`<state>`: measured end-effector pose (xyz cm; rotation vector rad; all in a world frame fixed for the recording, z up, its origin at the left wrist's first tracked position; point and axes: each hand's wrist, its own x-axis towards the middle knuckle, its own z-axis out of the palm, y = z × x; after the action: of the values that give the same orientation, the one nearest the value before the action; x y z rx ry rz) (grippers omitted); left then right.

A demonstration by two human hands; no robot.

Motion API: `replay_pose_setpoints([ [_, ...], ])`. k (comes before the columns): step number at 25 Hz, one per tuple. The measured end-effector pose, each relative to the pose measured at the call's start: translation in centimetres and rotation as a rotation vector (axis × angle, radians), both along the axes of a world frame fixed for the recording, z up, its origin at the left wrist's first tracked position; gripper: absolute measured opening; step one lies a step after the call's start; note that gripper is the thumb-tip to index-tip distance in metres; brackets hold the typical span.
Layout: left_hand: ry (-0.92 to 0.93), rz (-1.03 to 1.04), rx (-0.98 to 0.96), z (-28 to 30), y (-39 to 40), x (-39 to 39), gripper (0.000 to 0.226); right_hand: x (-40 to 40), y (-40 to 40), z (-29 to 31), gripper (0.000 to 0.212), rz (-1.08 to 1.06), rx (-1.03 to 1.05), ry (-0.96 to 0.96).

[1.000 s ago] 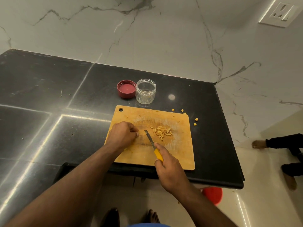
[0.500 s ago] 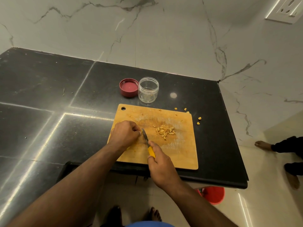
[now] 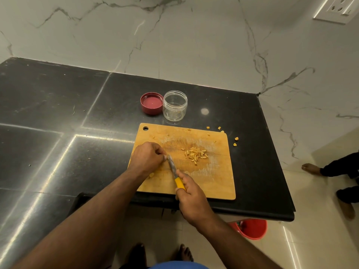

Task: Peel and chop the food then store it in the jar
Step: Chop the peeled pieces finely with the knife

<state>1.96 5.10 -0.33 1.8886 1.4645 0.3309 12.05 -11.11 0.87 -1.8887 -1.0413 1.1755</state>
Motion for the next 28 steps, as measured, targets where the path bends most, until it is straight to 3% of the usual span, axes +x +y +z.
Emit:
replay_pose_setpoints([
  [7, 0.005, -0.035, -0.005, -0.2, -0.1, -0.2, 0.006, 1.3, -1.8, 0.8, 0.051, -0.015, 0.027, -0.05],
  [14, 0.174, -0.118, 0.147, -0.1, -1.4, 1.3, 0.013, 2.4, -1.8, 1.3, 0.051, -0.037, 0.058, -0.113],
  [17, 0.181, -0.126, 0.09, 0.4, -1.8, 2.5, 0.013, 3.0, -2.2, 1.2, 0.053, -0.06, 0.058, -0.132],
  [20, 0.309, -0.176, 0.087, 1.4, -1.7, 3.0, 0.02, 3.6, -2.5, 1.1, 0.055, -0.024, 0.048, -0.185],
  [24, 0.278, -0.106, 0.027, 1.4, -0.3, 2.0, 0.025, 3.8, -2.3, 0.9, 0.056, 0.104, 0.034, -0.271],
  [28, 0.162, -0.088, -0.016, 0.6, 0.1, 0.8, 0.025, 4.8, -2.4, 0.8, 0.056, 0.078, 0.031, -0.354],
])
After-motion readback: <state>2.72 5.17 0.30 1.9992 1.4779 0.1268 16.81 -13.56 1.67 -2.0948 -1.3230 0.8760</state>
